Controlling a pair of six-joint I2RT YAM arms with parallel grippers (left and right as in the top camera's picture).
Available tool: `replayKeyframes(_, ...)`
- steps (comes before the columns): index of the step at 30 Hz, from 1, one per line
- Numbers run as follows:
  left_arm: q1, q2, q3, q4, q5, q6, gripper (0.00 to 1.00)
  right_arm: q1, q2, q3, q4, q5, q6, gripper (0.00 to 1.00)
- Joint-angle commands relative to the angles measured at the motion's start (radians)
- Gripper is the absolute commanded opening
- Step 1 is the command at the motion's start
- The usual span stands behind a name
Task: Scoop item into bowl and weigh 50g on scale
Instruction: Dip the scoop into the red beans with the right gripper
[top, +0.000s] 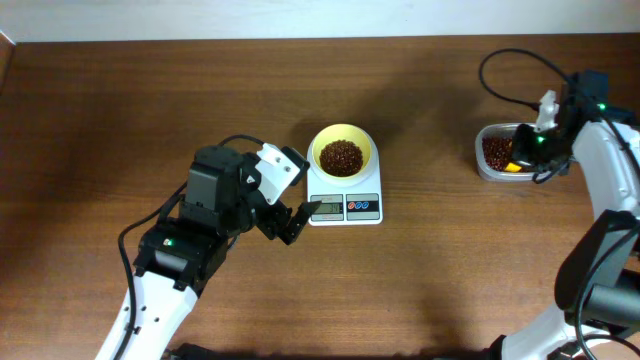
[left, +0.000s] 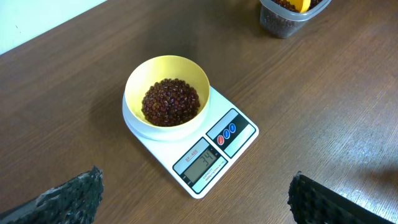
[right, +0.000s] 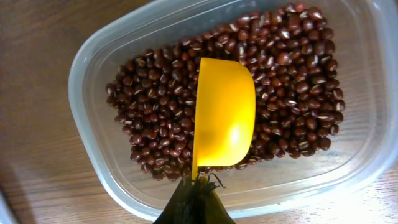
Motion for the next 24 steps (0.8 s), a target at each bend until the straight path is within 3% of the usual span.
replayKeyframes(1,0.005,0.003,-0.005,0.001,0.004,-0.013,0.99,-0.064,0.014,0.016,-0.002,-0.111,0.007,0.04)
replayKeyframes(7,0.005,0.003,-0.005,0.001,0.004,-0.013,0.99,-0.153,0.017,0.016,0.014,-0.320,0.007,0.04)
replayKeyframes(24,0.005,0.003,-0.005,0.001,0.004,-0.013,0.99,-0.157,0.019,0.015,0.011,-0.294,0.007,0.04)
